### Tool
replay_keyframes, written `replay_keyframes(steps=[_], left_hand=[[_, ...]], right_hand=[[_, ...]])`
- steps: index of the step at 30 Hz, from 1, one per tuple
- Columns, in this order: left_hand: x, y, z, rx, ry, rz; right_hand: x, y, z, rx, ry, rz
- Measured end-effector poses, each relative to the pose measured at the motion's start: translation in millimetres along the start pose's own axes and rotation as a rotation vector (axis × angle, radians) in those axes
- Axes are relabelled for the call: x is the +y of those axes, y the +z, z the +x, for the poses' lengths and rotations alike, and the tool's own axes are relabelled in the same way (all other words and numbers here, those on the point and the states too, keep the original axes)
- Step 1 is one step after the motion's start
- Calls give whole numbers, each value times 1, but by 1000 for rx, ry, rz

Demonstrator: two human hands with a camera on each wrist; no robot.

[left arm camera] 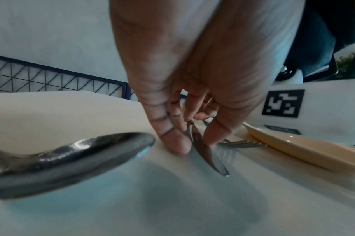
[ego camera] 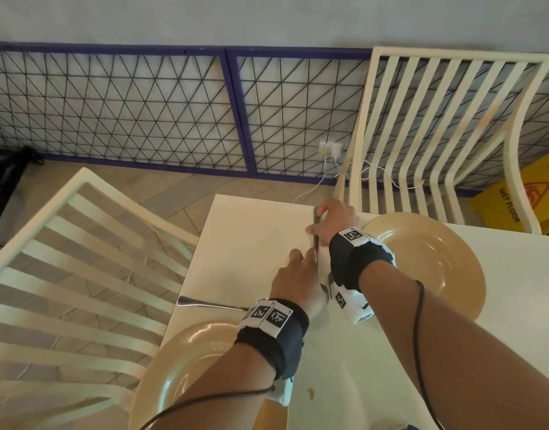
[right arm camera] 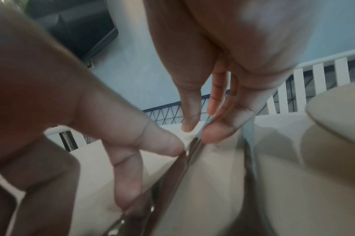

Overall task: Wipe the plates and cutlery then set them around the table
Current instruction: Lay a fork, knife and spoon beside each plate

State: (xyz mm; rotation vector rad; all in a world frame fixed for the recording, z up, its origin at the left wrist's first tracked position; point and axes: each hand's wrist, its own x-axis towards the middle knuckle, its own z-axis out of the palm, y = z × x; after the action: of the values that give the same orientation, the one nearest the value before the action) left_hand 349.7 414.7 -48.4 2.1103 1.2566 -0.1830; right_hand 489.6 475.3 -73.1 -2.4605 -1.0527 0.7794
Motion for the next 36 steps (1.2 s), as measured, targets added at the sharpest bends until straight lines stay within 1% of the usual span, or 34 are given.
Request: replay_keyframes(steps=[4, 7, 11, 13, 15, 17, 19, 21, 24, 28, 31, 34, 36], left_hand=[[0, -2, -5, 12, 15, 33], [-2, -10, -14, 47, 29, 38], [-8, -15, -24, 78, 49, 53], [-7, -15, -24, 55, 78, 71], [-5, -12, -22, 17, 135, 132], [-6, -8, -20, -18, 166, 190], [-8, -3, -17, -21, 171, 230], [-12, 1, -15, 4, 180, 263], [-14, 3, -13, 46, 169, 240], [-15, 3, -7, 88, 120, 225], [-14, 4, -4, 95, 101, 236], [-10, 7, -3, 85, 80, 261], [-8, 9, -2, 81, 69, 264]], right_hand=[[4, -17, -13, 46, -48, 66], [11, -31, -31, 72, -78, 173], [27, -46, -72, 47, -44, 278], [33, -56, -99, 59, -1, 374], [40, -68, -133, 81, 55, 519], [51, -77, -172, 103, 88, 616], [65, -82, -207, 124, 116, 685], [83, -78, -235, 132, 149, 725], [109, -58, -265, 93, 171, 691], [133, -20, -284, 42, 179, 557], [143, 0, -286, 1, 158, 381], [147, 9, -288, -81, 141, 172], [149, 12, -292, -96, 119, 83]])
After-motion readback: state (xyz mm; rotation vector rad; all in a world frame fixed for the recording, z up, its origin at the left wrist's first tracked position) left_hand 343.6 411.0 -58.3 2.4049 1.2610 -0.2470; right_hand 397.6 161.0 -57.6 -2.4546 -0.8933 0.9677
